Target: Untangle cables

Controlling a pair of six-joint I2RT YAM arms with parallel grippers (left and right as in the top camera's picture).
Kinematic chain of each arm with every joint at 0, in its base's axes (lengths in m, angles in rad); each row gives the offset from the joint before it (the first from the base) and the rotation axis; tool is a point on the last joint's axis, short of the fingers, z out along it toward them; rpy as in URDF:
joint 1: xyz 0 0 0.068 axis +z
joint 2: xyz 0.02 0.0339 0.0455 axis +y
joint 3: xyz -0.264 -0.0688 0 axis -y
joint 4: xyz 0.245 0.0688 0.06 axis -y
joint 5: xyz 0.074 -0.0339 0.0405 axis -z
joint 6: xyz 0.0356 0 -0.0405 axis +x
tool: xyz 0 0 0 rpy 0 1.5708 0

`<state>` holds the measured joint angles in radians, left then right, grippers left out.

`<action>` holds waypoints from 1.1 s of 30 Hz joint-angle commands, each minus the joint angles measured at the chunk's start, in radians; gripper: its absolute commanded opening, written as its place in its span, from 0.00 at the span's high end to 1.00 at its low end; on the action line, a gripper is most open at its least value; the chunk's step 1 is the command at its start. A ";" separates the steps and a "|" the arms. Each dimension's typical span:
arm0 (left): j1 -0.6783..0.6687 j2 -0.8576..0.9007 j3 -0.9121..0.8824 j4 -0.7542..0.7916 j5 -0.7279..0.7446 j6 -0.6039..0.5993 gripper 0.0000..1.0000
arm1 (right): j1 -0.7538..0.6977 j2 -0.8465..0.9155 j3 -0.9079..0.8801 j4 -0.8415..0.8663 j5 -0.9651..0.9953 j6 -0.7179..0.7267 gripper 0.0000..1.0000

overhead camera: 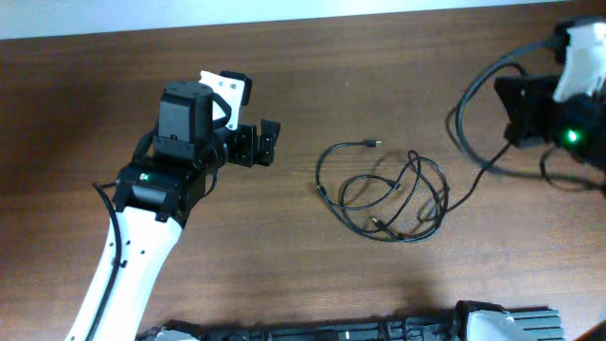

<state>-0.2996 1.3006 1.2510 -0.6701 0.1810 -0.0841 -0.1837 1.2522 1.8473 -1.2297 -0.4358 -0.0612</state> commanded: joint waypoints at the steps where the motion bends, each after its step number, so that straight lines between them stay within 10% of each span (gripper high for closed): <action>1: 0.003 -0.006 0.007 -0.008 0.014 0.002 0.01 | -0.006 -0.002 0.003 0.036 0.090 -0.011 0.96; 15: 0.003 -0.006 0.007 -0.050 0.014 0.002 0.01 | -0.044 0.035 0.004 0.130 1.258 -0.012 0.96; 21: 0.003 -0.006 0.007 -0.050 0.014 0.002 0.01 | -0.432 0.138 0.004 0.130 1.210 0.110 0.96; 29: 0.003 -0.006 0.007 -0.050 0.014 0.002 0.01 | -0.947 0.391 0.004 0.078 0.394 0.396 0.96; 33: 0.003 -0.006 0.007 -0.050 0.014 0.002 0.01 | -1.021 0.533 0.004 0.019 0.296 0.396 0.96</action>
<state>-0.2996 1.3006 1.2510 -0.7197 0.1848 -0.0841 -1.1732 1.7084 1.8458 -1.1828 0.0139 0.3023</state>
